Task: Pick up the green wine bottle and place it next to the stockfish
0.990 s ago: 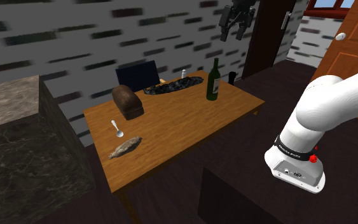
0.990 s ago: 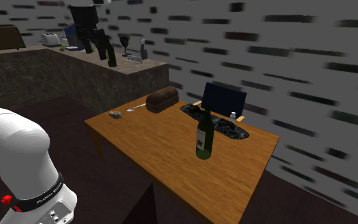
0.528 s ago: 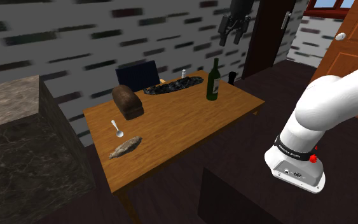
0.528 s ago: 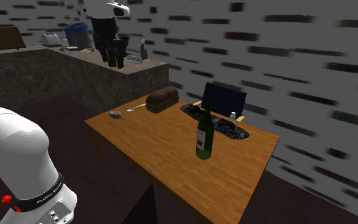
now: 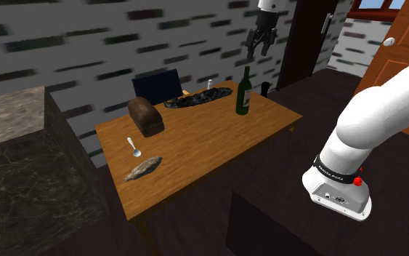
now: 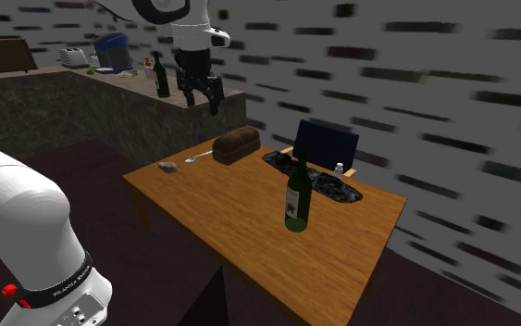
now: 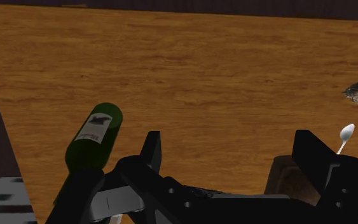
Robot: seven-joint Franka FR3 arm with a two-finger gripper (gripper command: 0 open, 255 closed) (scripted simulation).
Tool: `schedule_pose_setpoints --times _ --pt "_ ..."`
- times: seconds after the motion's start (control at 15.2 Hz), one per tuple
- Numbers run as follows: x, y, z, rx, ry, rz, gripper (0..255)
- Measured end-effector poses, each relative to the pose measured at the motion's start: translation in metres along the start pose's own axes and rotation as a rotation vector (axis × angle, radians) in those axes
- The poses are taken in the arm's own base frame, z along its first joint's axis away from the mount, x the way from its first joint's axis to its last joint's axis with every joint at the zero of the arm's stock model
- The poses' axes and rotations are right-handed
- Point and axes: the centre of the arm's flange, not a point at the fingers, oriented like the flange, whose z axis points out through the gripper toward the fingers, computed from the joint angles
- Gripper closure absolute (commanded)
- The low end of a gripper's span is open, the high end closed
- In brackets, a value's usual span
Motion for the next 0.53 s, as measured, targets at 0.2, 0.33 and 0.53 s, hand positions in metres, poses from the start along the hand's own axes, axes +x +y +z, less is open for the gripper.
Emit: schedule_pose_setpoints --times 0.2,0.33,0.53 --pt "0.019 0.027 0.019 -0.009 -0.001 -0.007 0" --pt "0.036 0.043 0.031 -0.014 -0.001 -0.012 0" --pt "0.060 0.069 0.046 -0.023 -0.002 -0.019 0"
